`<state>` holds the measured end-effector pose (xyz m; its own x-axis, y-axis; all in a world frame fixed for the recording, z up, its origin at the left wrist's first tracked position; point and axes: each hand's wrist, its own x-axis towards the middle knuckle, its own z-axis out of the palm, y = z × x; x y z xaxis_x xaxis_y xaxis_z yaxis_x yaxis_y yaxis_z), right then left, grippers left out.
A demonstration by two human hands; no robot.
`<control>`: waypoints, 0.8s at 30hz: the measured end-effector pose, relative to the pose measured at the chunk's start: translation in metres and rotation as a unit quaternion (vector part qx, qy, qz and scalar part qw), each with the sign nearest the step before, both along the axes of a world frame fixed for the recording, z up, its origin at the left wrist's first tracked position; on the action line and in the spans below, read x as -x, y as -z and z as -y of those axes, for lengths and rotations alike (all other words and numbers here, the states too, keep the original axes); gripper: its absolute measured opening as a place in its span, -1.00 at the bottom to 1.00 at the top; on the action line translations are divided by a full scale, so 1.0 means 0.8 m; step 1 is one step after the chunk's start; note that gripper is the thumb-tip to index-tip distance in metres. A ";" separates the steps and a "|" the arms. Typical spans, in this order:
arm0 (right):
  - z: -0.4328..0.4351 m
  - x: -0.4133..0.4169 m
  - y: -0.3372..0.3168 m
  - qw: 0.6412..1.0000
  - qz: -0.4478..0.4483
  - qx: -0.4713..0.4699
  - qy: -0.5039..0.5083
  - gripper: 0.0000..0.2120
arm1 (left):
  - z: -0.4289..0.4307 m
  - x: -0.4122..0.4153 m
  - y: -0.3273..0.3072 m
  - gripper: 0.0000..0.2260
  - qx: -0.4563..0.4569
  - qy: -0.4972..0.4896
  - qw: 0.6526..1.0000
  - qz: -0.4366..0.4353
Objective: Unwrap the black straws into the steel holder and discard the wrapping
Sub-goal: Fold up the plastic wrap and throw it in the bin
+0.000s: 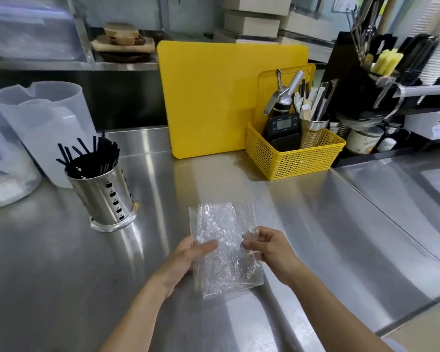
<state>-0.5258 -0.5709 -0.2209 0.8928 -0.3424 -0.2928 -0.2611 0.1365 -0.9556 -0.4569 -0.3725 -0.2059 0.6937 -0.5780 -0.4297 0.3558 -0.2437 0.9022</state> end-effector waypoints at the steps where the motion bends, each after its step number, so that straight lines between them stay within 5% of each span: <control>1: -0.002 0.002 0.000 1.000 -0.003 0.001 0.002 -0.88 | -0.002 -0.001 0.001 -0.39 -0.021 -0.011 0.999 0.024; 3: -0.010 0.005 -0.001 1.000 -0.014 0.004 -0.004 -0.88 | -0.008 0.000 -0.001 -0.73 -0.040 -0.046 0.996 0.069; 8: -0.033 0.018 -0.011 0.997 -0.040 -0.005 -0.071 -0.92 | -0.047 -0.007 0.005 -0.80 -0.014 -0.052 0.995 0.084; 12: -0.053 0.025 -0.022 0.993 -0.048 -0.031 -0.105 -0.74 | -0.076 -0.008 -0.001 -0.94 0.018 -0.032 0.994 0.102; 15: -0.066 0.028 -0.022 0.994 -0.037 -0.045 -0.090 -0.90 | -0.094 -0.009 -0.004 -0.97 0.040 -0.031 0.994 0.096; 20: -0.086 0.042 -0.020 0.992 0.002 -0.100 -0.081 -0.89 | -0.115 -0.011 0.001 -0.75 0.079 -0.042 0.992 0.091; 24: -0.091 0.053 -0.008 0.992 0.016 -0.119 -0.039 -0.64 | -0.118 -0.005 0.003 -0.56 0.067 -0.046 0.991 0.107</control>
